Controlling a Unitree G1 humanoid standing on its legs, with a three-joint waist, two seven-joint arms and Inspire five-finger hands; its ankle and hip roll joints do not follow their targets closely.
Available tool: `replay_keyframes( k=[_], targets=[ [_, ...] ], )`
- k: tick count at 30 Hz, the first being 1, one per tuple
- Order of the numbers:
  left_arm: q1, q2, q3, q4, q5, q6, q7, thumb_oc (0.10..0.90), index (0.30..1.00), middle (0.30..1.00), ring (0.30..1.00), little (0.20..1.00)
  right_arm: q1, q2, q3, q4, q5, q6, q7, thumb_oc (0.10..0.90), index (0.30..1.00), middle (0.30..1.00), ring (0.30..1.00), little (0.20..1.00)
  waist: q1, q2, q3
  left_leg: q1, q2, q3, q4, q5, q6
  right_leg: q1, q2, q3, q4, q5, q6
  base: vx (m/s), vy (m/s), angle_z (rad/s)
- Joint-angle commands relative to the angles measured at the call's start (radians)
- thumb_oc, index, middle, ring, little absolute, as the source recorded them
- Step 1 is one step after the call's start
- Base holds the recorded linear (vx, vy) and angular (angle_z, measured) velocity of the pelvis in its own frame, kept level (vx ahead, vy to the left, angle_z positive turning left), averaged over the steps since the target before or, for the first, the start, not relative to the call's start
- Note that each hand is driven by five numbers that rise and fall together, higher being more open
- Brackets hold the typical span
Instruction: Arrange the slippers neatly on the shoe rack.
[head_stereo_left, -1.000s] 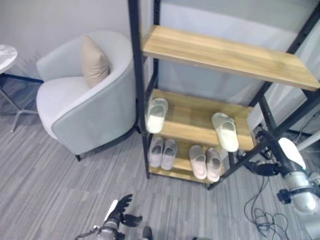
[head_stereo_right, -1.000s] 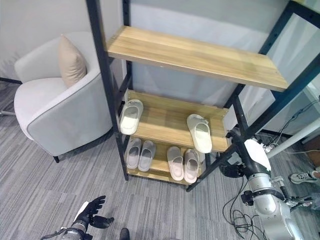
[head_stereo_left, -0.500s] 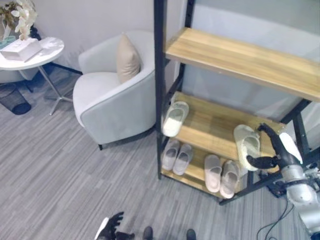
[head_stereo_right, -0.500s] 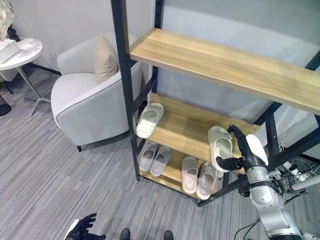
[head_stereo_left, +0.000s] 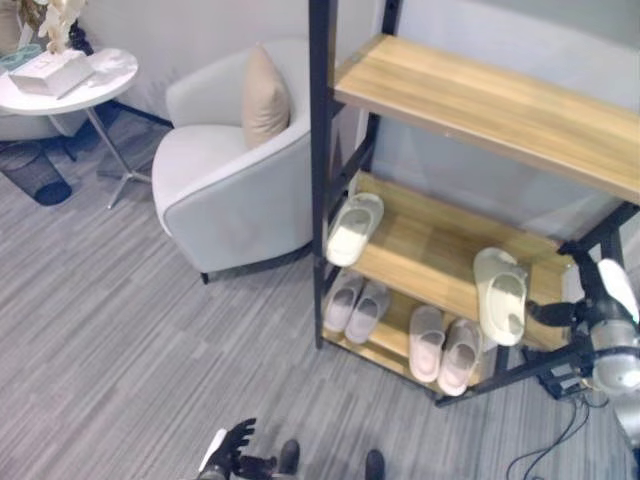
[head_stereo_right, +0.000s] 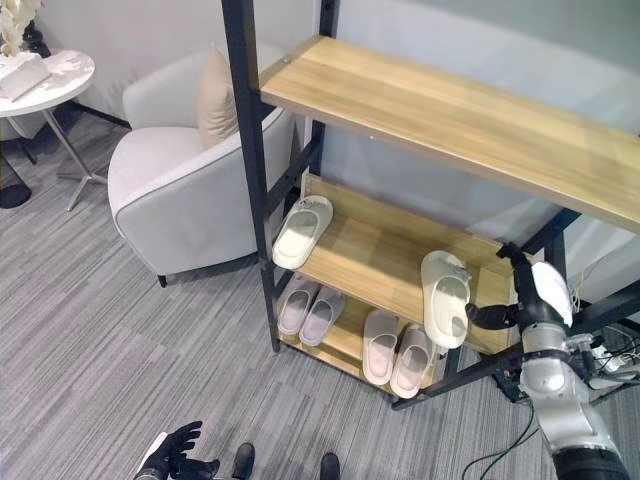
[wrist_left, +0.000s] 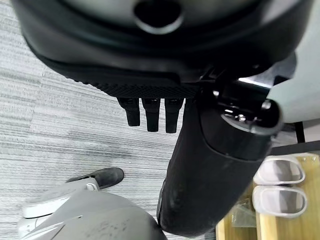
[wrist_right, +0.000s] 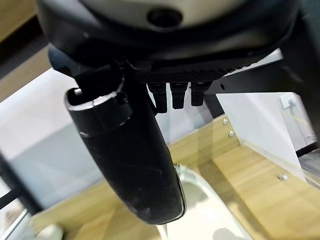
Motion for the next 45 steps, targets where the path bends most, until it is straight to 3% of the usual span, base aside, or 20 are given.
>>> replay_keyframes(
  k=[1,9,17,23,24,25,26,37,45],
  targets=[
    [-0.087,0.003,-0.055,0.025,-0.030,-0.061,0.038,0.800,0.900,0.900,0.900,0.900,-0.198,-0.154,-0.065,0.015,0.058,-0.040,-0.111,0.800,0.900,0.900,0.900,0.900,0.034,0.016,0.021,0.025,0.005,-0.053,0.031,-0.105,0.028,0.027,-0.061,-0.032,0.035,-0.064,0.072,0.00,0.000,0.00],
    [-0.141,0.007,-0.094,0.034,-0.054,-0.073,0.068,0.800,0.900,0.900,0.900,0.900,-0.386,-0.240,0.042,0.129,0.089,-0.027,-0.125,0.800,0.900,0.900,0.900,0.900,0.044,0.023,0.061,-0.068,-0.016,-0.056,0.055,-0.091,0.028,-0.045,-0.073,-0.032,0.043,-0.047,0.074,-0.03,0.031,0.00],
    [-0.168,0.008,-0.095,0.028,-0.063,-0.080,0.086,0.800,0.900,0.900,0.900,0.900,-0.391,-0.255,0.059,0.139,0.082,-0.029,-0.114,0.800,0.900,0.900,0.900,0.900,0.048,0.020,0.088,-0.108,-0.026,-0.065,0.068,-0.087,0.029,-0.067,-0.080,-0.045,0.043,-0.041,0.076,0.00,0.004,0.00],
    [-0.199,0.007,-0.095,0.043,-0.051,-0.076,0.088,0.800,0.900,0.900,0.900,0.900,-0.339,-0.218,0.030,0.116,0.106,-0.037,-0.093,0.800,0.900,0.900,0.900,0.900,0.049,0.008,0.100,-0.124,-0.033,-0.073,0.075,-0.091,0.031,-0.072,-0.085,-0.058,0.043,-0.041,0.079,-0.01,0.007,0.02],
    [-0.199,0.008,-0.095,0.043,-0.051,-0.076,0.088,0.800,0.900,0.900,0.900,0.900,-0.337,-0.218,0.029,0.115,0.106,-0.037,-0.093,0.764,0.846,0.846,0.846,0.846,0.049,0.008,0.100,-0.124,-0.033,-0.074,0.075,-0.091,0.031,-0.072,-0.085,-0.058,0.042,-0.041,0.079,-0.01,0.007,0.04],
    [-0.202,0.009,-0.095,0.047,-0.046,-0.075,0.089,0.800,0.900,0.900,0.900,0.900,-0.332,-0.216,0.030,0.110,0.106,-0.039,-0.087,0.547,0.521,0.521,0.521,0.521,0.049,0.005,0.100,-0.124,-0.034,-0.074,0.075,-0.092,0.031,-0.071,-0.084,-0.059,0.041,-0.041,0.080,-0.01,0.002,0.07],
    [-0.201,0.010,-0.096,0.046,-0.045,-0.075,0.087,0.800,0.900,0.900,0.900,0.900,-0.319,-0.212,0.027,0.101,0.109,-0.043,-0.078,0.400,0.300,0.300,0.300,0.300,0.049,0.002,0.100,-0.124,-0.034,-0.076,0.075,-0.092,0.031,-0.070,-0.084,-0.059,0.040,-0.041,0.080,-0.01,0.003,0.07],
    [-0.212,0.027,-0.079,0.052,-0.015,-0.078,0.078,0.800,0.900,0.900,0.900,0.900,-0.269,-0.168,0.012,-0.075,0.186,-0.123,-0.027,0.400,0.300,0.300,0.300,0.300,0.058,-0.031,0.099,-0.125,-0.034,-0.091,0.069,-0.094,0.033,-0.064,-0.087,-0.075,0.034,-0.037,0.088,-0.01,0.009,0.04],
    [-0.239,0.046,-0.081,0.074,-0.003,-0.081,0.083,0.800,0.900,0.900,0.900,0.900,-0.402,-0.158,0.042,-0.134,0.159,-0.134,-0.085,0.400,0.300,0.300,0.300,0.300,0.084,-0.047,0.103,-0.142,-0.044,-0.106,0.072,-0.093,0.035,-0.067,-0.090,-0.088,0.030,-0.029,0.092,-0.02,0.016,0.10]
  ],
)
